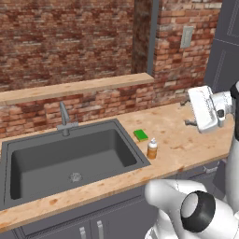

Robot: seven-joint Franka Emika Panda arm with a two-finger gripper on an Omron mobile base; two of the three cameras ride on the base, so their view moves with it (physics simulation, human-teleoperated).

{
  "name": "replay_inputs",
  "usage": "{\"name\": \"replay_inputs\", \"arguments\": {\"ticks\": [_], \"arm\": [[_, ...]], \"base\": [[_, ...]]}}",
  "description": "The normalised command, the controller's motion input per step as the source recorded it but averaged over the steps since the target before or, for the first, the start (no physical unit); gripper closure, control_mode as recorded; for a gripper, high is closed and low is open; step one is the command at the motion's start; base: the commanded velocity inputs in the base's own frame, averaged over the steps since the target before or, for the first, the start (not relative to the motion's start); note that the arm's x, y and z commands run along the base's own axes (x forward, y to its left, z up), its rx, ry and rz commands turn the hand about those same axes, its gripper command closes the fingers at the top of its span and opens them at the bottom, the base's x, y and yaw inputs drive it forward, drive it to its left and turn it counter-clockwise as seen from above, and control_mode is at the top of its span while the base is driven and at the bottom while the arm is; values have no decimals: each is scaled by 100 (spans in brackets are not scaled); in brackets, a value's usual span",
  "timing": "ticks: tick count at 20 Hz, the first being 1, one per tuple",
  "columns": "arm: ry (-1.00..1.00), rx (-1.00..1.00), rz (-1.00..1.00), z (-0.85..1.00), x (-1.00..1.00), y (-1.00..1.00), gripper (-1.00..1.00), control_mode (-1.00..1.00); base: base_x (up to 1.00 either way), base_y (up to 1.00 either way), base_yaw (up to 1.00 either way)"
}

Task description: Restock the sink supplies by placing the sponge and soap dispenser on the counter and next to the sink. Make sure the soap dispenser is upright.

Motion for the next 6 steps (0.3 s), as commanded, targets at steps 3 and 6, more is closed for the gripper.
{"name": "replay_inputs", "arguments": {"ticks": [3,6], "arm": [[-12,-33,-11,49,-37,32,-100,-100],[-3,-35,-10,21,-11,41,-100,-100]], "base": [[0,0,0],[0,0,0]]}}
